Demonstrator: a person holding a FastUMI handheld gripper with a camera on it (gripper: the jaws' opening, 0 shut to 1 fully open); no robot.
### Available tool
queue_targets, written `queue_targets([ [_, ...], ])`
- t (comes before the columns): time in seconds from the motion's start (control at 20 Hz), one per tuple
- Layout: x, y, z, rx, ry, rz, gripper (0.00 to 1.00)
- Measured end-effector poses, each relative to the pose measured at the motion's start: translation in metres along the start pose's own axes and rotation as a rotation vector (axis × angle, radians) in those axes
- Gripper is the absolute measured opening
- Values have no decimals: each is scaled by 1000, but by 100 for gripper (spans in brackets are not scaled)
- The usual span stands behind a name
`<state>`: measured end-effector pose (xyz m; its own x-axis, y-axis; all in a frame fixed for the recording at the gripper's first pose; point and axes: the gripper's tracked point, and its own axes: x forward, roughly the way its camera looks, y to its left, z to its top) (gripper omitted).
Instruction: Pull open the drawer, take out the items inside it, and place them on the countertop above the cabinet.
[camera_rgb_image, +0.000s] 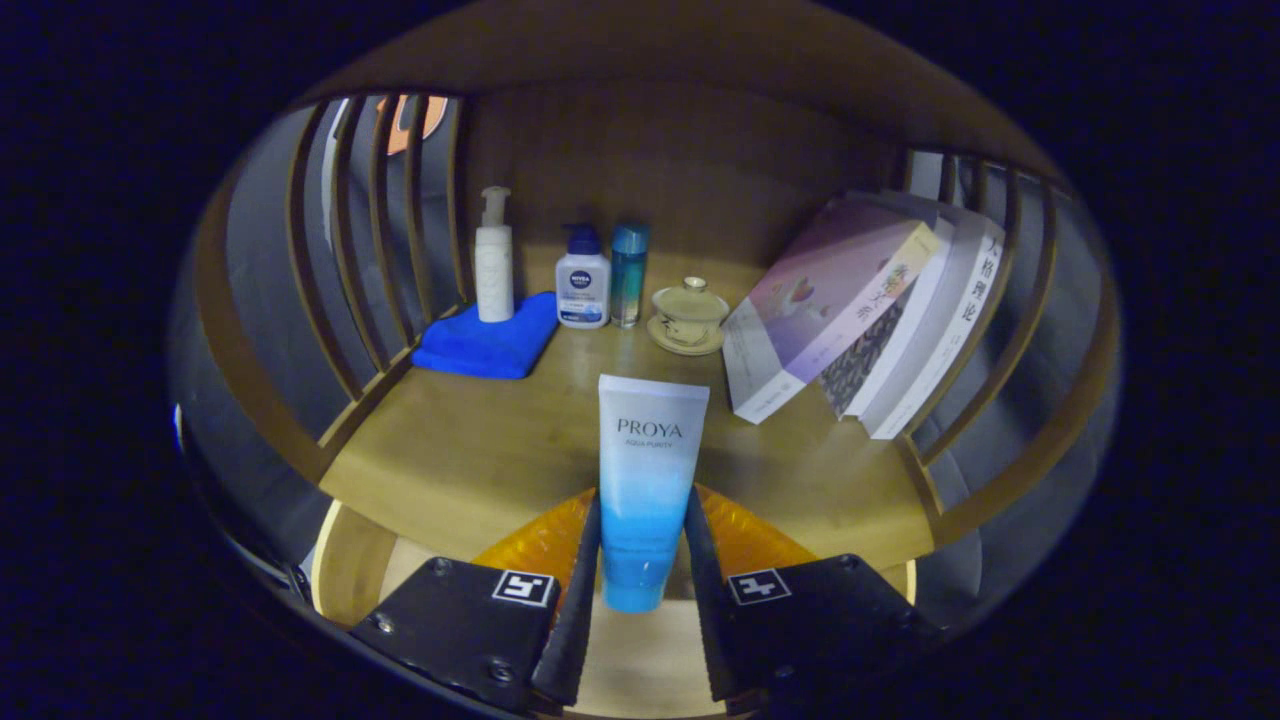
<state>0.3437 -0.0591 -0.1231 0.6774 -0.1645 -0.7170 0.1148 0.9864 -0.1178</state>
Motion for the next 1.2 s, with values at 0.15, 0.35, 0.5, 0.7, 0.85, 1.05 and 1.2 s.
queue_targets([
  [0.15, 17, -5, 7, -37, -8, -24, 50],
  [0.35, 33, -4, 9, -73, -9, -45, 50],
  [0.5, 41, -4, 8, -88, -5, -63, 50],
  [0.7, 54, -1, -3, -78, 34, -63, 50],
  [0.85, 59, -4, -2, -68, 33, -69, 54],
  [1.05, 46, -6, -6, -51, 48, -69, 57],
  [1.2, 26, -2, -12, 9, 55, -30, 58],
])
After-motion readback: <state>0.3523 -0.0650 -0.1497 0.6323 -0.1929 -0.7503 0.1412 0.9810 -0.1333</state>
